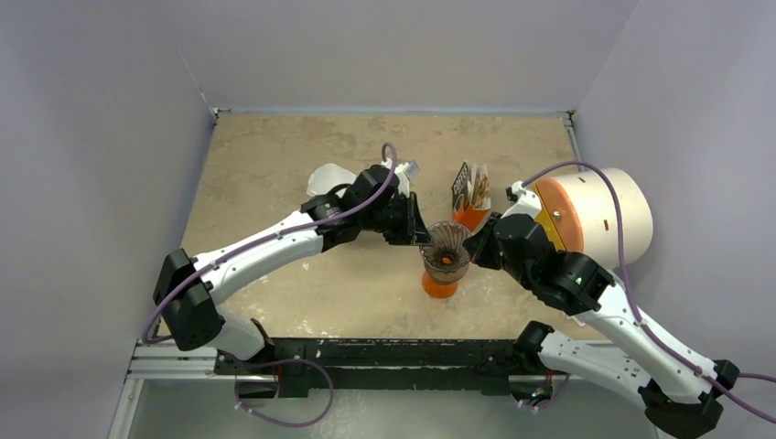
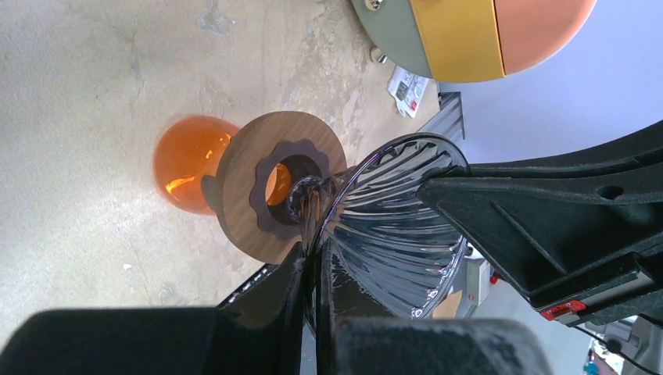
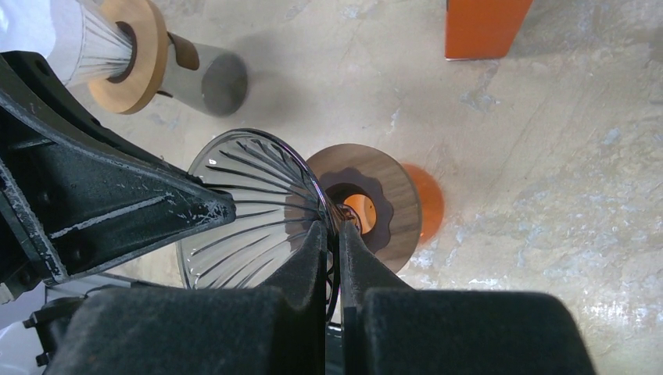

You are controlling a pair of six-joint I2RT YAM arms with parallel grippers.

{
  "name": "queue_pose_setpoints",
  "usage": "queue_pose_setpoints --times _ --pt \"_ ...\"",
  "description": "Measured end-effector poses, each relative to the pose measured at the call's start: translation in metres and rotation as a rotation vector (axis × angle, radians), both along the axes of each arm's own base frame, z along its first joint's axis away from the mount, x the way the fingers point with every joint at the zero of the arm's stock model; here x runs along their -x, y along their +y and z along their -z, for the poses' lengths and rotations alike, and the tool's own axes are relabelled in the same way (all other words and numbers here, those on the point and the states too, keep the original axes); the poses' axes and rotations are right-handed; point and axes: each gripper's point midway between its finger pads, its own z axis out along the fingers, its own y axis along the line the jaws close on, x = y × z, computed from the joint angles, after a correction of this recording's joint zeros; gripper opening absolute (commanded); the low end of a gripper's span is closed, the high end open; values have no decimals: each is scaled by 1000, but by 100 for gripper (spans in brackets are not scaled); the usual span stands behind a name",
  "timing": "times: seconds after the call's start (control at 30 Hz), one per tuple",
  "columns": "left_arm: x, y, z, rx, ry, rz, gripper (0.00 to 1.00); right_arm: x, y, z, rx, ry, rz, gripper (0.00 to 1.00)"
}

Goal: Place the coffee filter in the dripper
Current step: Place the coffee dripper in the dripper holder.

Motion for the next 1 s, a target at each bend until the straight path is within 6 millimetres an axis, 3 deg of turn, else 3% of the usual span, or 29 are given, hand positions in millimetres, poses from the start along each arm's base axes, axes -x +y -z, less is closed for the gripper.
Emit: queue_pose_setpoints --times 0.3,1.0 --pt "-3 -2 2 -20 -4 11 0 -2 -2 4 5 3 22 0" --pt "-6 -3 27 -92 10 32 0 -2 -1 36 8 43 43 0"
